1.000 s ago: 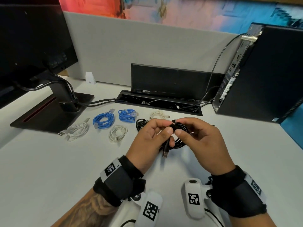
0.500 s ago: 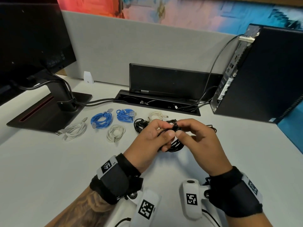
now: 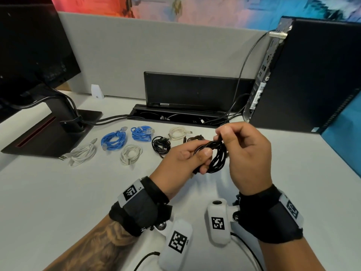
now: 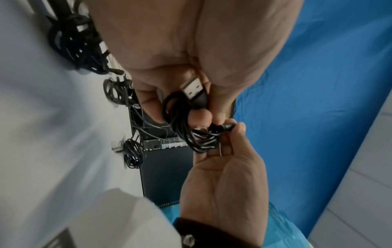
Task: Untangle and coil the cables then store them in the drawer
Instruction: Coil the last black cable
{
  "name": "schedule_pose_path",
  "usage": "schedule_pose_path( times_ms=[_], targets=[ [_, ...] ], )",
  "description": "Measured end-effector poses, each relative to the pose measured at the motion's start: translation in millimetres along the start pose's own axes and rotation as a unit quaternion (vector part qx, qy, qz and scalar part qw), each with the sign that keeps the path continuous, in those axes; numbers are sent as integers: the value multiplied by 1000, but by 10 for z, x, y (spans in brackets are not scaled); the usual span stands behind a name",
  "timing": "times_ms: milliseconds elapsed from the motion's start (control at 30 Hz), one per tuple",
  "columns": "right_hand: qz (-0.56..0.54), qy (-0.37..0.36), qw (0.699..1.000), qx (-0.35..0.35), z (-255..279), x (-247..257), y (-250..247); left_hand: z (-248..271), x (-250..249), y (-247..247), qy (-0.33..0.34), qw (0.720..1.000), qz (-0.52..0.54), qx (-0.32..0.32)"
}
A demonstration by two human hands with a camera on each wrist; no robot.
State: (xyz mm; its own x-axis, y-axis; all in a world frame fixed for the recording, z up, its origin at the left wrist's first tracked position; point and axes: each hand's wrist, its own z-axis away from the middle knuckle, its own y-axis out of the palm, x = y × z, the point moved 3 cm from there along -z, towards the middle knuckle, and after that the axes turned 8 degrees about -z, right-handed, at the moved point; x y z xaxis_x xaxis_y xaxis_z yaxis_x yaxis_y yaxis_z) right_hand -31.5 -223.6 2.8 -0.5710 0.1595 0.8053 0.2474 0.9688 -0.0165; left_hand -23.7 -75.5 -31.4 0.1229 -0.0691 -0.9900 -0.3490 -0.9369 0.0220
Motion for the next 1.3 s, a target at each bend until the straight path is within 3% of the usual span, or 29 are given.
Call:
schedule_pose_path(
  times_ms=[167, 433, 500, 600, 700, 800, 933, 1067, 1233, 1300],
  targets=[
    [-35, -15, 999, -12, -30, 85, -62, 66, -132, 49, 63, 994, -89, -27],
    [-115, 102, 988, -33, -83, -62, -66, 9, -237, 116, 124, 966, -202, -102],
    [-68, 84, 993, -53, -84, -108, -85, -37, -228, 168, 136, 952, -248, -115],
    [-26, 39, 997, -65, -76, -79, -108, -84, -215, 255, 109, 955, -255, -109],
    [50, -26, 998, -9, -53, 23, -72, -76, -226, 330, 78, 962, -250, -81],
    [60, -52, 997, 21, -91, 74, -92, -119, -293, 379, 65, 963, -256, -53],
    [-119, 47, 989, -67, -186, -11, -298, -82, -361, 447, 83, 974, -200, -67],
    [-300, 185, 933, -75, -200, -176, -283, -32, -294, 347, 132, 962, -215, -101],
    [-372, 289, 881, -49, -196, -357, -171, -55, -293, 235, 181, 932, -299, -94],
    [-361, 300, 882, -51, -183, -402, -141, -95, -277, 156, 174, 911, -358, -110]
  ],
)
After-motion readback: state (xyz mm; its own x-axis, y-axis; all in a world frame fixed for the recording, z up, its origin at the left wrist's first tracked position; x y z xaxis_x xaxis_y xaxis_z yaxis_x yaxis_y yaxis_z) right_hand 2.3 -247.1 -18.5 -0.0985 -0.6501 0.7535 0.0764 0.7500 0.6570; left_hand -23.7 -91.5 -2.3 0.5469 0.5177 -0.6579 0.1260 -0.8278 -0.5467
